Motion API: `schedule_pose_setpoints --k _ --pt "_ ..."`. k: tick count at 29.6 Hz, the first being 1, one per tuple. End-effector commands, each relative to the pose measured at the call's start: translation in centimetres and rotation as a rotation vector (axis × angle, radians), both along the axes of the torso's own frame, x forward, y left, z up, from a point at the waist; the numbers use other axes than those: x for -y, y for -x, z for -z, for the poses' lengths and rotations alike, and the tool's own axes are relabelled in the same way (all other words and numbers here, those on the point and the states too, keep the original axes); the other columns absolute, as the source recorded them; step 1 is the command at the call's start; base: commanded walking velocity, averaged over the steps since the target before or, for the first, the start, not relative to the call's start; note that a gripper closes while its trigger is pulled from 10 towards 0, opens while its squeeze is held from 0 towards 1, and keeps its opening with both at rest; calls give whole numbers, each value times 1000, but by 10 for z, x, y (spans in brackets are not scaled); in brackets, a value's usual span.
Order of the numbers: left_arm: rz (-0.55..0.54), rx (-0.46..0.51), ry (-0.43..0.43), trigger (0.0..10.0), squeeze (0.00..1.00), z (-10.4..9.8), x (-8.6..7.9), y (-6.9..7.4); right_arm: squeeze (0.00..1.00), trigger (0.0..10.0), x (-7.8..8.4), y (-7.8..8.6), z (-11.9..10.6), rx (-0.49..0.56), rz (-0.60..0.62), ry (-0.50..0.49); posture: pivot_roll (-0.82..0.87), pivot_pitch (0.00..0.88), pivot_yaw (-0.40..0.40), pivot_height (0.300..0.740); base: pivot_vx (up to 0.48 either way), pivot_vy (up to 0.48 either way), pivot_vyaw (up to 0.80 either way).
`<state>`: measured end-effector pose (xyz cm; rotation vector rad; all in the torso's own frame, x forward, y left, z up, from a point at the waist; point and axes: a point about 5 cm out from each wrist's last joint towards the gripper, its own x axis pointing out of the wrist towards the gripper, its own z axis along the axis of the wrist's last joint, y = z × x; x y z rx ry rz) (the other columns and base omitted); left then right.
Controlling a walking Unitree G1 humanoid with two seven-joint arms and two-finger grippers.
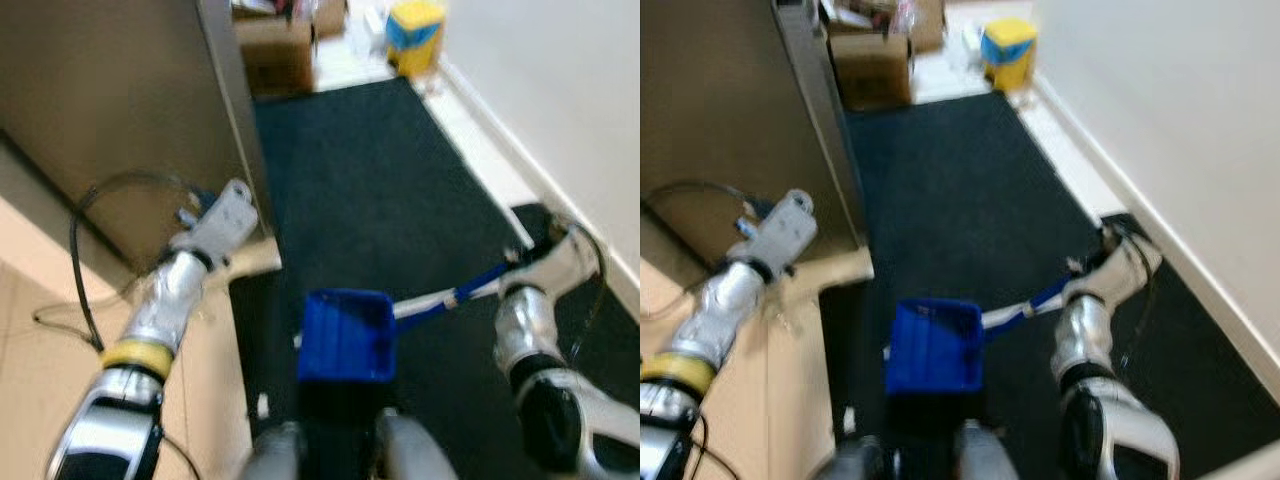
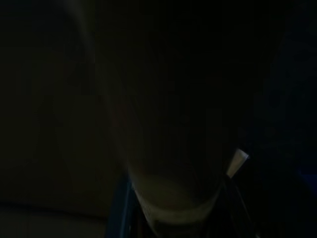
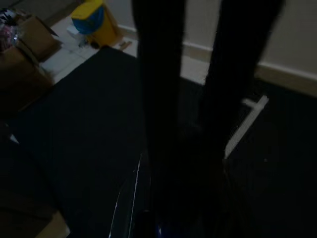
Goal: Sweep floor
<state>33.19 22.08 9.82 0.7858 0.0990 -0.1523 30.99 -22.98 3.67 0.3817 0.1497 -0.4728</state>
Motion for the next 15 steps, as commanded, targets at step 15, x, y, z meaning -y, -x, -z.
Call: schedule_pose_setpoints --k 15 --pt "37 18 -76 10000 0 -6 -3 -4 0 10000 -4 -2 -1 1 -23 -14 161 28 -57 740 0 480 -320"
